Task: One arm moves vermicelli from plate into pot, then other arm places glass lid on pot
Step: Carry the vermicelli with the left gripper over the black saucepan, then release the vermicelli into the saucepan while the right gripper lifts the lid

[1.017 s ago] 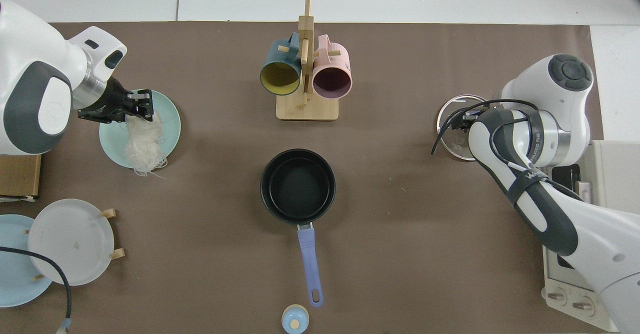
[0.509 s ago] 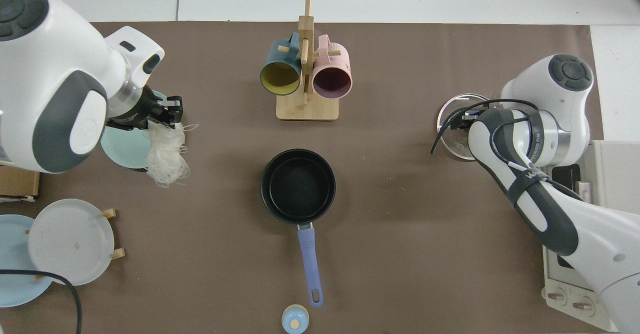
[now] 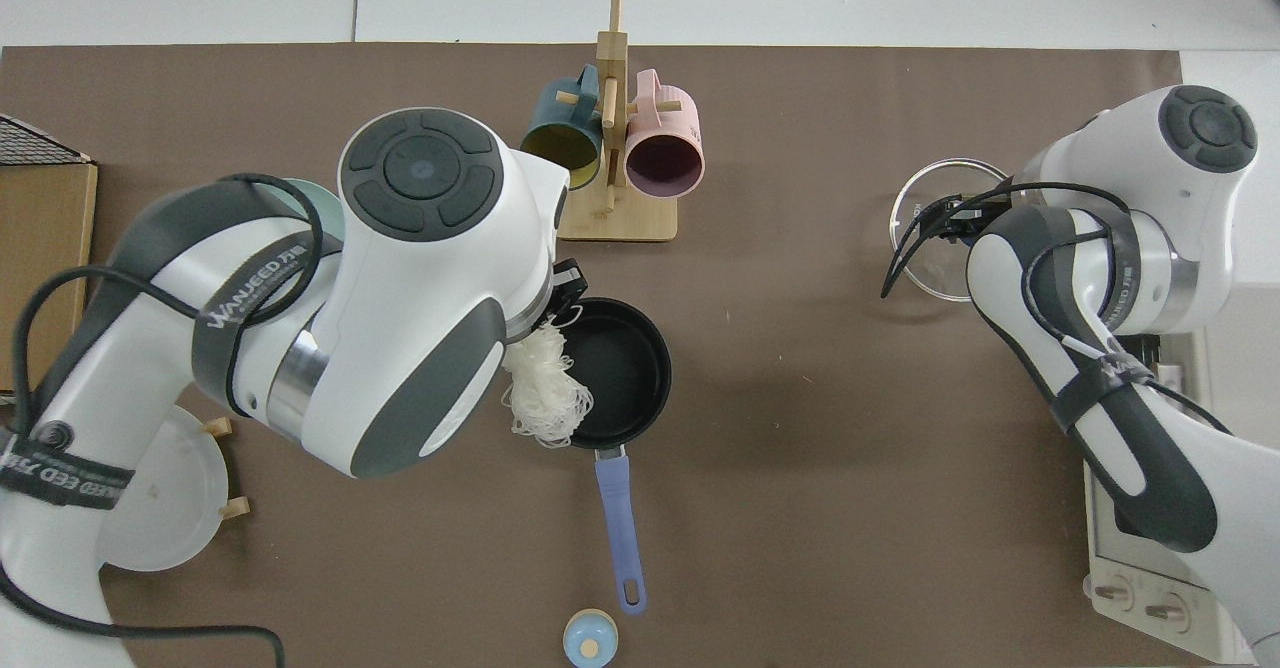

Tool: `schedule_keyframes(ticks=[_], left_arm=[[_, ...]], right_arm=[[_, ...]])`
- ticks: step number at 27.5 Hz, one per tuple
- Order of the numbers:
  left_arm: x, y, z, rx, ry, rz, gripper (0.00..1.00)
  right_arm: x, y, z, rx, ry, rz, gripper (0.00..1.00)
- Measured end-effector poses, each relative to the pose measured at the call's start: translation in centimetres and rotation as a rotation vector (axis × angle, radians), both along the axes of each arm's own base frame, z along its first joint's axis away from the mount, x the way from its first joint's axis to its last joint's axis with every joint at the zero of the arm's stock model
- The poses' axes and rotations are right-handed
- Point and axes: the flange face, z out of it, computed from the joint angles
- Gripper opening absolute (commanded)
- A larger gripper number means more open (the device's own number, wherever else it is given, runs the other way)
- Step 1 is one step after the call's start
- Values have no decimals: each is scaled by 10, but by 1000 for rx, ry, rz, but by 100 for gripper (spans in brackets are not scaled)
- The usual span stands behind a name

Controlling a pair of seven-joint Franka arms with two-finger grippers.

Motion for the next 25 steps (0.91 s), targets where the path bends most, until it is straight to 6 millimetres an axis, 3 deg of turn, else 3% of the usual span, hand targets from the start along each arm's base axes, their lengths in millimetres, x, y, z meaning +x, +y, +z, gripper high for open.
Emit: schedule_keyframes(ticks=[12,25], left_arm=[[-18,-33,-52,-16,-23,49,0],[-18,-36,-86,-3,-39,52,0]], right_arm=[[-13,8,49,8,18,13,0],[-31,14,91,14,29,25,0]])
